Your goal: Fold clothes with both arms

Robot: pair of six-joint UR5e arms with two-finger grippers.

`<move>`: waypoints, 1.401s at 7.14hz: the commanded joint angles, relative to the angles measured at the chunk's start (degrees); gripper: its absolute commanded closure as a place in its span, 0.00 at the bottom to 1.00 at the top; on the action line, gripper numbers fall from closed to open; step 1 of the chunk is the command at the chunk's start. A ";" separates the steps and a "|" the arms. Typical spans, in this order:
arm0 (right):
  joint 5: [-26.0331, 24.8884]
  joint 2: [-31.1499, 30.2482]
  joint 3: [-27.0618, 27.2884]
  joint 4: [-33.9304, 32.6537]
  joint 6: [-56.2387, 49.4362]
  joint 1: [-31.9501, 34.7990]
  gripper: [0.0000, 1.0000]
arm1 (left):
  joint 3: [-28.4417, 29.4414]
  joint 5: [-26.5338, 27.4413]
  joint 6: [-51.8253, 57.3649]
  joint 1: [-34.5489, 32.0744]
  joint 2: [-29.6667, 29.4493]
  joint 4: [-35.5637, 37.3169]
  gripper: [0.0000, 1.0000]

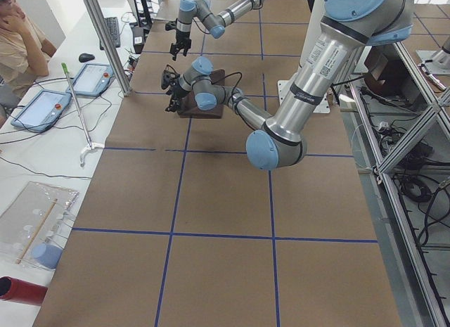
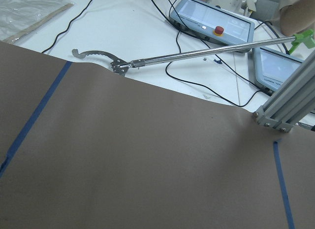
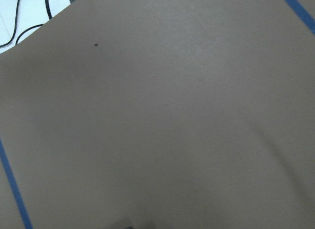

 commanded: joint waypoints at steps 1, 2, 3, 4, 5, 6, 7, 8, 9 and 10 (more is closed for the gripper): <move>0.61 -8.61 7.72 0.06 -3.45 2.01 0.00 | -4.89 -6.36 3.11 -1.60 4.00 0.50 0.00; 1.23 -13.53 12.45 -0.29 -8.50 3.24 0.00 | -9.71 -17.36 11.21 -5.26 10.98 0.16 0.00; 4.37 -19.58 16.59 -0.47 -18.21 6.47 0.00 | -14.81 -24.17 21.99 -11.13 17.75 0.24 0.00; 9.36 -25.12 19.07 -0.47 -27.70 11.99 0.00 | -16.51 -29.20 30.62 -17.63 22.78 0.41 0.00; 13.67 -29.18 19.61 -0.65 -38.24 18.48 0.00 | -15.83 -33.60 42.46 -24.74 26.05 1.03 0.00; 17.19 -32.35 18.92 -1.26 -49.92 24.46 0.00 | -15.13 -35.03 52.41 -31.07 28.87 1.81 0.00; 17.92 -34.12 19.09 -5.61 -60.21 28.61 0.00 | -14.77 -35.31 58.08 -36.53 30.11 5.65 0.00; 20.80 -34.92 19.44 -11.84 -70.50 32.57 0.00 | -13.03 -39.05 65.88 -41.11 29.78 14.30 0.00; 21.79 -36.59 20.75 -17.55 -80.43 34.96 0.00 | -13.80 -47.10 66.48 -41.77 30.47 26.40 0.00; 21.45 -39.82 21.28 -19.70 -82.97 35.50 0.00 | -11.98 -49.96 67.09 -41.77 33.70 31.04 0.00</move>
